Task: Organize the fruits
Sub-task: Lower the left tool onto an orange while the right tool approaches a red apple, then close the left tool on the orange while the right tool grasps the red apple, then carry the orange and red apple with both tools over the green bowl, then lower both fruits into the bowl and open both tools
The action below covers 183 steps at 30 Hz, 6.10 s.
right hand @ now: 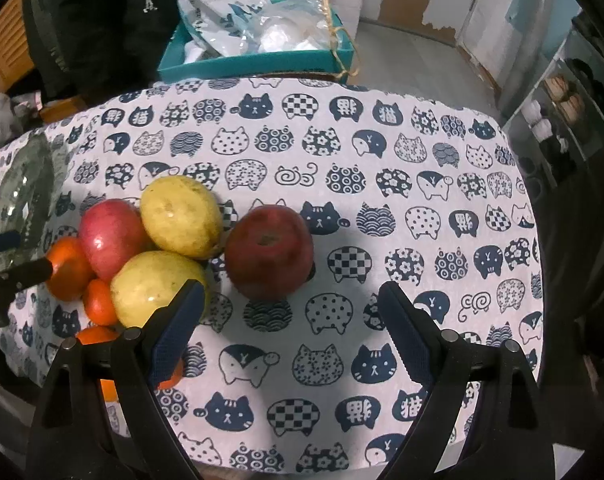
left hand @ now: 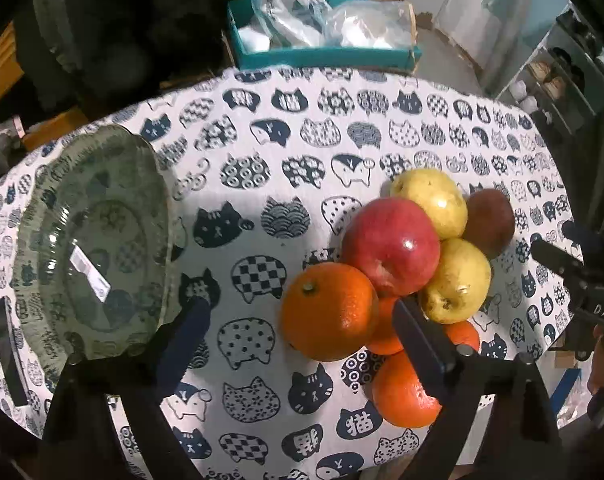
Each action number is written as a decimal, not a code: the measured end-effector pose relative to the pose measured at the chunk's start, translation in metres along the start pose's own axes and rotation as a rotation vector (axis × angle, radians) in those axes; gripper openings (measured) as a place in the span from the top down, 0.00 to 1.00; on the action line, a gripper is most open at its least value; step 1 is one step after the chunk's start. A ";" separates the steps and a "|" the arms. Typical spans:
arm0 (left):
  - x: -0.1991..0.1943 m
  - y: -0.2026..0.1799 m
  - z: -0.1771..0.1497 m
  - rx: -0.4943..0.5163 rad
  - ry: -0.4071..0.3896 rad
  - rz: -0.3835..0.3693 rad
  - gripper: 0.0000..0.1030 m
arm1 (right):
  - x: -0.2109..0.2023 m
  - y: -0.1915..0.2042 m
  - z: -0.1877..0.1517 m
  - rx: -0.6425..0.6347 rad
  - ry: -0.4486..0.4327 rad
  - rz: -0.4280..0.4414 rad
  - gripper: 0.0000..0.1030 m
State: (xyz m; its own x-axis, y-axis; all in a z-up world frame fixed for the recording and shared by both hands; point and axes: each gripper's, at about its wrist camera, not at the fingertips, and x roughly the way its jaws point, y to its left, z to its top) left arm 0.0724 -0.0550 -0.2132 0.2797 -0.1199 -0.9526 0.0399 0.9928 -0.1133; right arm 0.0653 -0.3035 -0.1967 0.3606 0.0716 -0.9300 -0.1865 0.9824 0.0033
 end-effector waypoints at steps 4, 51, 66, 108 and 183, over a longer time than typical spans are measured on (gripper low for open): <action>0.013 0.000 0.000 -0.005 0.026 -0.019 0.11 | 0.008 -0.007 0.002 0.022 0.017 0.027 0.15; -0.004 0.005 -0.008 0.018 -0.049 -0.038 0.39 | 0.036 0.018 0.016 -0.004 -0.030 0.013 0.31; -0.080 0.008 -0.003 0.032 -0.247 -0.002 0.39 | -0.052 0.032 0.026 -0.011 -0.212 0.023 0.31; -0.183 0.125 -0.022 -0.141 -0.460 0.101 0.39 | -0.131 0.193 0.070 -0.208 -0.360 0.203 0.31; -0.035 0.279 -0.064 -0.363 -0.115 0.137 0.20 | 0.091 0.360 0.064 -0.401 0.189 0.257 0.30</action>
State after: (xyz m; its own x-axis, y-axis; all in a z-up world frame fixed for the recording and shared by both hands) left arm 0.0125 0.2265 -0.2296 0.3651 0.0340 -0.9303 -0.3407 0.9349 -0.0996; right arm 0.0899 0.0682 -0.2566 0.0925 0.2331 -0.9680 -0.5964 0.7915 0.1336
